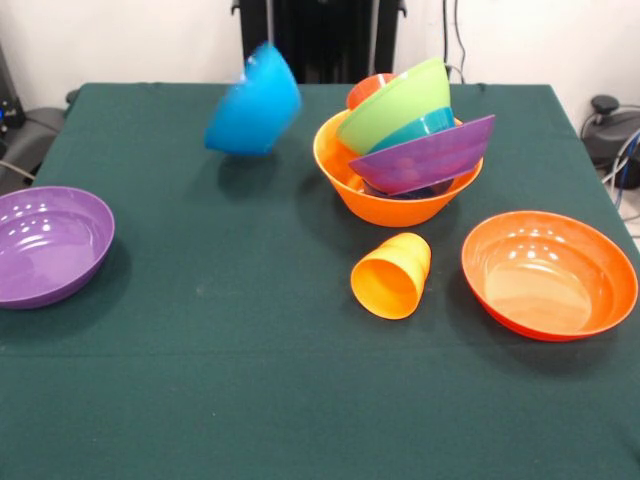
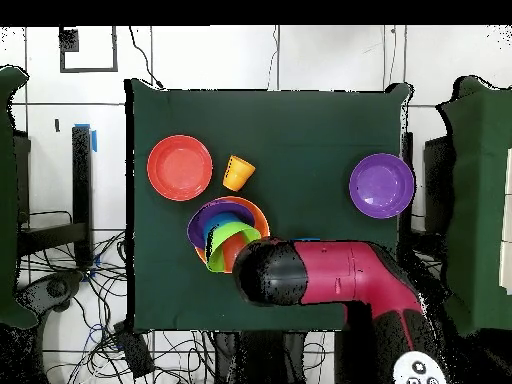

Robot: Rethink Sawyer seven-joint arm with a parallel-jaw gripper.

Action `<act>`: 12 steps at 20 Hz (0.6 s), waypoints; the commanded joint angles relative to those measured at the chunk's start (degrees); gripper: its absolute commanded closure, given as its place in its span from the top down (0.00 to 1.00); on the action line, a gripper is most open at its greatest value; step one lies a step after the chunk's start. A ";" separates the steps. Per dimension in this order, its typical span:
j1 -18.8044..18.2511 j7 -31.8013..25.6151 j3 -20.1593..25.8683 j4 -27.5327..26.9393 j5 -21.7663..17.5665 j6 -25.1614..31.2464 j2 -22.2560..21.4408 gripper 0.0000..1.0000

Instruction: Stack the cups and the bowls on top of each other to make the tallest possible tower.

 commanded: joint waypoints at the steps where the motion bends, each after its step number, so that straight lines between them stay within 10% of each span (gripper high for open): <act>1: -0.03 -8.95 3.95 -4.87 2.70 13.63 -4.21 1.00; 12: -1.97 -13.13 5.84 -7.91 5.98 23.65 -8.78 1.00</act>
